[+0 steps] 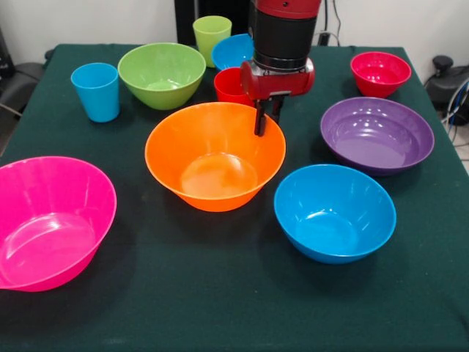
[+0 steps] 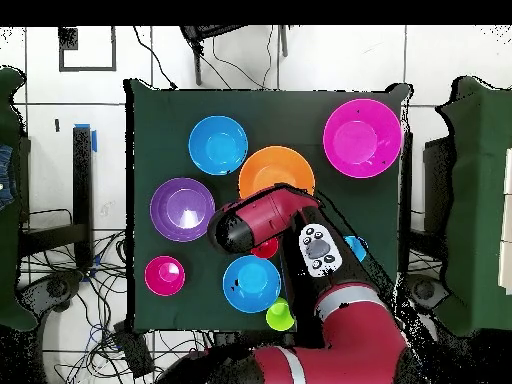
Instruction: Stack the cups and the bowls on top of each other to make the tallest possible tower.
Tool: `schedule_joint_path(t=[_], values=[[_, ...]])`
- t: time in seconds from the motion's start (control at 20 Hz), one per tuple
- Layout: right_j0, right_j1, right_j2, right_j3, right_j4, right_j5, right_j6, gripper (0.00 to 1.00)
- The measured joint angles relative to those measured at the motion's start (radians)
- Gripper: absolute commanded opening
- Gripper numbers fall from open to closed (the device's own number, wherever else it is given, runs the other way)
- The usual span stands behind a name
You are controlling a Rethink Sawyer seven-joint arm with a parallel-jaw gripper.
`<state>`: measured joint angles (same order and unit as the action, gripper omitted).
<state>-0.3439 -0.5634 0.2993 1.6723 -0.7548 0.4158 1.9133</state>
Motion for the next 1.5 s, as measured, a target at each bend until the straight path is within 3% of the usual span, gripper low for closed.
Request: schedule_joint_path(t=[0.25, 0.3, 1.5], values=[[0.0, 0.0, 0.0, 0.0, 0.0, 0.0, 0.0, 0.0], [0.0, 0.001, 0.0, 0.0, 0.0, 0.0, 0.0, 1.0], [0.0, 0.017, 0.001, 0.0, 0.005, 0.0, 0.0, 1.0]])
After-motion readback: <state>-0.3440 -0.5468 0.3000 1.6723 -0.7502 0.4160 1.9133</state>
